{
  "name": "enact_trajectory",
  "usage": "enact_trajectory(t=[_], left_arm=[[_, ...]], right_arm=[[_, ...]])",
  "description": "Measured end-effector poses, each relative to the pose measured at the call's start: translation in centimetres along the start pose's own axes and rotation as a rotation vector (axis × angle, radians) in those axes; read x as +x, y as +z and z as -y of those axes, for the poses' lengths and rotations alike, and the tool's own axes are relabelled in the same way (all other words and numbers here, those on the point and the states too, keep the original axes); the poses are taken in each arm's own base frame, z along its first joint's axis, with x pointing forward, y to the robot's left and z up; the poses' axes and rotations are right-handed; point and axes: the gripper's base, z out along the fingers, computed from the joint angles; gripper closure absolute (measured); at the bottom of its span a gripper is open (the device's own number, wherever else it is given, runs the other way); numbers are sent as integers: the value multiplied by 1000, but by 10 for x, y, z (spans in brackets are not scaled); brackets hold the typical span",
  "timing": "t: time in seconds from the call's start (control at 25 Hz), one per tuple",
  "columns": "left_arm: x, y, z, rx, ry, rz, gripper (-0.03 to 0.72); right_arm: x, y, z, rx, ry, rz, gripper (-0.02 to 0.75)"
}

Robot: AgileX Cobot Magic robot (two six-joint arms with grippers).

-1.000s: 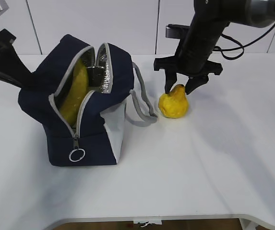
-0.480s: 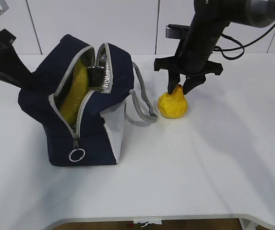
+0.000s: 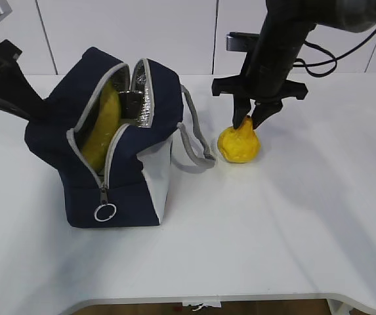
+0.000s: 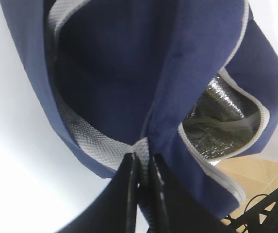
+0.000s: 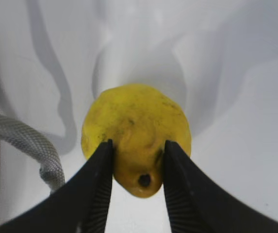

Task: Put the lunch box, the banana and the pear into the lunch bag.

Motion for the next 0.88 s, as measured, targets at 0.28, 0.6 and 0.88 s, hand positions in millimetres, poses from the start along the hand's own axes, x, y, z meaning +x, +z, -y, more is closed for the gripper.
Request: enact_trajectory(t=[0.28,0.6,0.88], left_arm=[[0,0,0,0,0,0,677],[0,0,0,0,0,0,677],[0,0,0,0,0,0,677]], right_arm=[[-16,-35,-7,-25,-19,99,487],[-29,-78,-17,-103,-53,231,487],[-23,-104,-32,-263,-69,245,488]])
